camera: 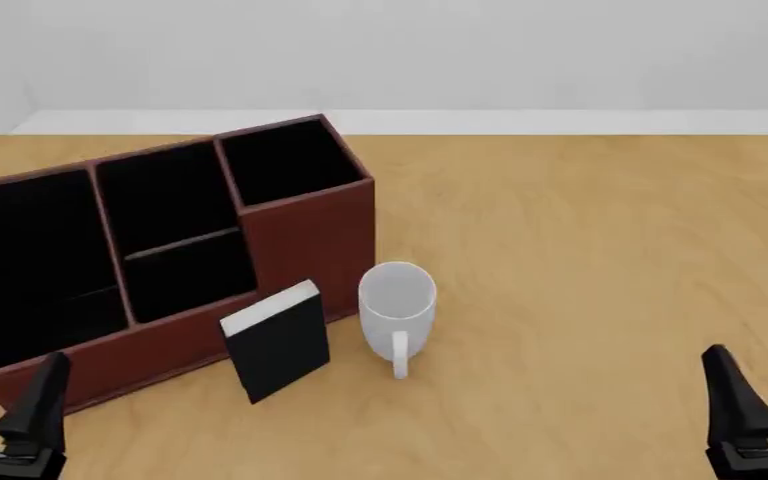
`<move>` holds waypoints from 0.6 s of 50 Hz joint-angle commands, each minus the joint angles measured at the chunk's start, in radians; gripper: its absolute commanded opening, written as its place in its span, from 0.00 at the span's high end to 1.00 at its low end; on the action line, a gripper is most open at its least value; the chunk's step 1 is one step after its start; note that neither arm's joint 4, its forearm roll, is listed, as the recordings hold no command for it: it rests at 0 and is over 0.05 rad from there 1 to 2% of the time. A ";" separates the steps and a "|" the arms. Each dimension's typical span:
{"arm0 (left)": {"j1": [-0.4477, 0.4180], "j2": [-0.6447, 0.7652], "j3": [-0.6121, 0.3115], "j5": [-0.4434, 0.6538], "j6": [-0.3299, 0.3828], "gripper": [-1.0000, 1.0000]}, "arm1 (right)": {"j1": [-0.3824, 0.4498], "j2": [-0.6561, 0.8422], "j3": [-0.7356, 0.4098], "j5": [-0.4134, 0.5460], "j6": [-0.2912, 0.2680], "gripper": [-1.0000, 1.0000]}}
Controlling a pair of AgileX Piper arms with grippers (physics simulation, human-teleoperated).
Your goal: Pick up the book and place it in the front compartment of the caddy.
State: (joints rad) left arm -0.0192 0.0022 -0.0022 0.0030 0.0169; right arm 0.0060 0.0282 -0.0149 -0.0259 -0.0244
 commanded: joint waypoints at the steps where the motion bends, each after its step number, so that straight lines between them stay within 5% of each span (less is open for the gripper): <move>1: -0.017 0.008 -0.015 -0.006 -0.024 0.00 | -0.006 -0.020 0.011 0.022 0.024 0.00; 9: -0.142 0.100 -0.084 0.001 -0.045 0.00 | -0.005 -0.022 0.010 0.025 0.022 0.00; 20: -0.321 0.238 -0.287 0.095 0.061 0.00 | -0.005 -0.024 0.008 0.028 0.023 0.00; 30: -0.384 0.585 -0.477 0.137 0.118 0.00 | -0.005 -0.024 0.008 0.029 0.024 0.00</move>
State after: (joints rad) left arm -0.3215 0.3572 -0.3201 0.0923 0.0732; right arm 0.0010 0.0056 -0.0063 0.0004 -0.0025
